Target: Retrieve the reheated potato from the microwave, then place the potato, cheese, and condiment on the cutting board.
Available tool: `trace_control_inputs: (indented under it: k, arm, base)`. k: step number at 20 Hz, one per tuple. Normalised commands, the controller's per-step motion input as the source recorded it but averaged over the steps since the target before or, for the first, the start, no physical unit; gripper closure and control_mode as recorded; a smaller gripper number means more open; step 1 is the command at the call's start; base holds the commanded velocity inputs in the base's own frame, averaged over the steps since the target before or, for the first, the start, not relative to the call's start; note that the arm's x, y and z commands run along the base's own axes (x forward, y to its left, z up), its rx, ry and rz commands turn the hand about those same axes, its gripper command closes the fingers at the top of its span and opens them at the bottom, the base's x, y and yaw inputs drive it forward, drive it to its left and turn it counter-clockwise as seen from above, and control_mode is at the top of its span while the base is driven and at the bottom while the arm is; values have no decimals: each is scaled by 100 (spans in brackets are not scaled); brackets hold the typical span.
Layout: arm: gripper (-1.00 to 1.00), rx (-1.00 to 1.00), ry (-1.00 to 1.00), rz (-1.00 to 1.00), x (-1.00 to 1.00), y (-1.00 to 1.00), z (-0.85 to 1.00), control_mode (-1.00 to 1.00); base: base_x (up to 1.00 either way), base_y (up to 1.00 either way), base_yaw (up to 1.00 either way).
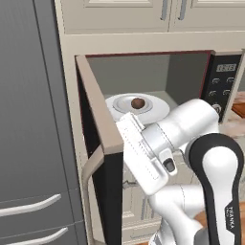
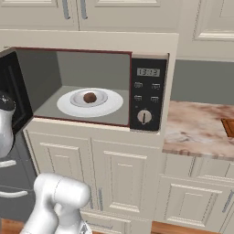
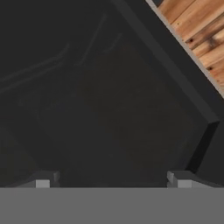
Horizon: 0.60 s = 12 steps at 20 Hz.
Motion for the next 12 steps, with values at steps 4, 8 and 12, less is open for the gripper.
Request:
trace_control_inputs:
  k: [4, 8, 12]
  arm:
    - [-100, 0, -2, 0, -3, 18, -11, -100]
    - [-100, -1, -2, 0, -1, -15, -7, -100]
    - [-100, 0, -4, 0, 2, -33, 2, -100]
  base:
    - [0, 0, 0]
    - [0, 0, 0]
    - [0, 0, 0]
